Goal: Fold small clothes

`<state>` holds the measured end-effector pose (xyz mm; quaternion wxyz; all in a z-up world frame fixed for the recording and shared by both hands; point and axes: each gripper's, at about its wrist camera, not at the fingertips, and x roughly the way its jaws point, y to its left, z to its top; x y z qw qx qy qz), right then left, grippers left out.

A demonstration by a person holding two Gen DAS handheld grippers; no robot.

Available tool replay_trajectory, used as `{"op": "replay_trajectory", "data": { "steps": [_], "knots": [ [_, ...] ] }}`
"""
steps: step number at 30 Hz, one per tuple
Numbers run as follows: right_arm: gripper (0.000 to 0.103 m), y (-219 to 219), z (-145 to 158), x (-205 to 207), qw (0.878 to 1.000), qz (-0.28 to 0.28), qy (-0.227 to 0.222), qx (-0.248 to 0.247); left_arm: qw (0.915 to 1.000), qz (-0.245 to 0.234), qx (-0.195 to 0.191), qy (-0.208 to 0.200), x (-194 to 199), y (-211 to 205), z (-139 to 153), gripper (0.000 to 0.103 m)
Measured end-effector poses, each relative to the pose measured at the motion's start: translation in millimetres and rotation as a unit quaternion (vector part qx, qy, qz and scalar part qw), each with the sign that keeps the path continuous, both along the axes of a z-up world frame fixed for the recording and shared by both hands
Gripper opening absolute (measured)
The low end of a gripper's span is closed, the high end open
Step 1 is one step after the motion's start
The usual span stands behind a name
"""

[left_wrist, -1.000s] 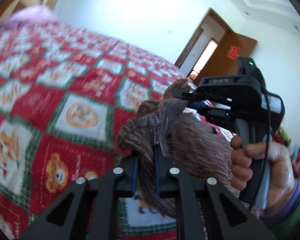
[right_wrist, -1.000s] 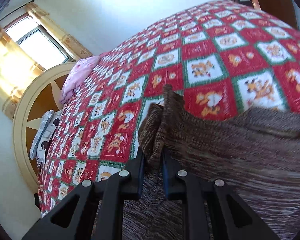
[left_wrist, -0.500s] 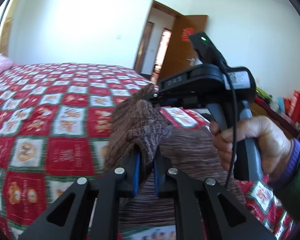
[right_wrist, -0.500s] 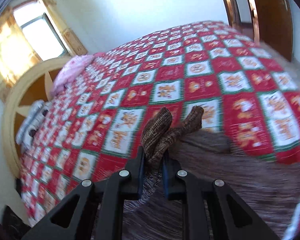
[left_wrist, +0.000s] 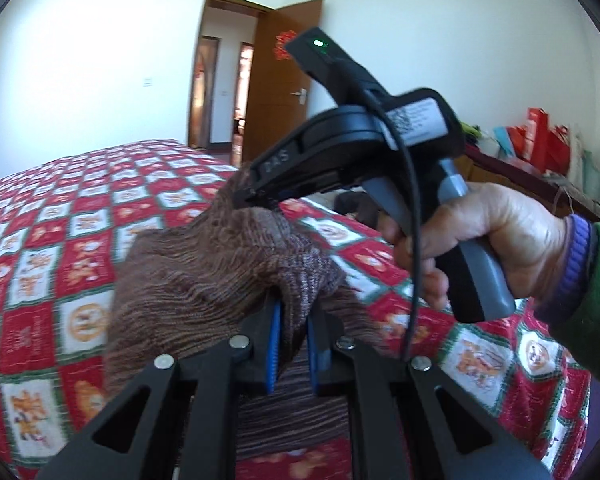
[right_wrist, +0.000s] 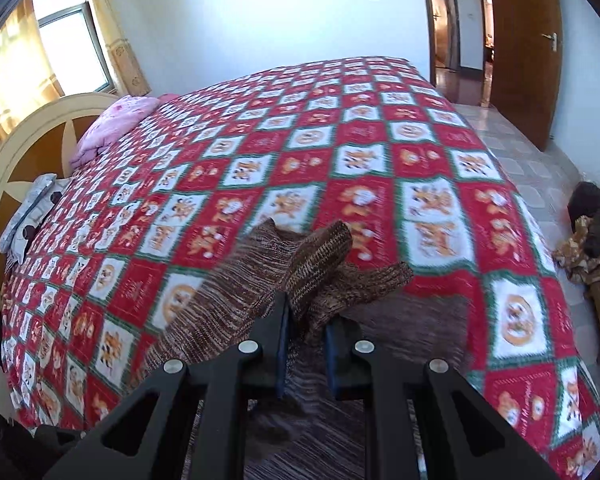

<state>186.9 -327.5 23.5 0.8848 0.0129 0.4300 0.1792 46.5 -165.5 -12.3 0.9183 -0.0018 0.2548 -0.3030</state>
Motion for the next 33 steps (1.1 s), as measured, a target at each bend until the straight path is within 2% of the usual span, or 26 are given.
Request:
{"op": "replay_trajectory", "data": {
  "steps": [5, 11, 16, 19, 20, 22, 23, 24, 27, 30, 33],
  "knots": [
    [0.015, -33.2, -14.1, -10.3, 1.000, -0.025, 0.011, 0.001, 0.9992, -0.036, 0.011, 0.009, -7.3, -31.8, -6.9, 0.012],
    [0.015, -68.5, -44.0, -22.1, 0.997, -0.062, 0.038, 0.021, 0.9974, -0.055, 0.038, 0.026, -17.0, -46.5, -26.0, 0.012],
    [0.015, -95.3, -74.2, -35.3, 0.990, -0.102, 0.054, 0.081, 0.9957, -0.060, 0.050, 0.051, -19.4, -43.4, -36.5, 0.012],
    [0.016, -104.6, -78.6, -44.1, 0.984, -0.128, 0.053, 0.114, 0.9948, -0.058, 0.061, 0.057, -24.6, -34.5, -37.2, 0.016],
    [0.021, -105.3, -76.5, -49.9, 0.983, -0.137, 0.051, 0.113, 0.9946, -0.058, 0.063, 0.059, -27.5, -29.3, -36.8, 0.019],
    [0.024, -104.7, -68.0, -63.0, 0.983, -0.152, 0.048, 0.094, 0.9947, -0.056, 0.066, 0.057, -34.2, -15.9, -36.1, 0.039],
    [0.024, -105.2, -61.6, -73.0, 0.983, -0.158, 0.039, 0.085, 0.9952, -0.048, 0.067, 0.052, -38.0, -8.0, -35.8, 0.061],
    [0.024, -104.6, -53.2, -86.7, 0.983, -0.165, 0.025, 0.073, 0.9962, -0.038, 0.065, 0.043, -42.6, 2.3, -35.4, 0.074],
    [0.024, -96.3, -32.1, -130.6, 0.985, -0.164, -0.006, 0.052, 0.9974, -0.014, 0.059, 0.038, -46.6, 33.1, -36.4, 0.075],
    [0.024, -81.1, -17.6, -167.1, 0.987, -0.147, -0.022, 0.059, 0.9970, 0.009, 0.032, 0.070, -40.5, 61.3, -37.5, 0.075],
    [0.024, -61.4, -15.6, -186.4, 0.990, -0.126, -0.029, 0.061, 0.9937, 0.051, 0.010, 0.099, -30.4, 82.9, -36.3, 0.075]
  ]
}}
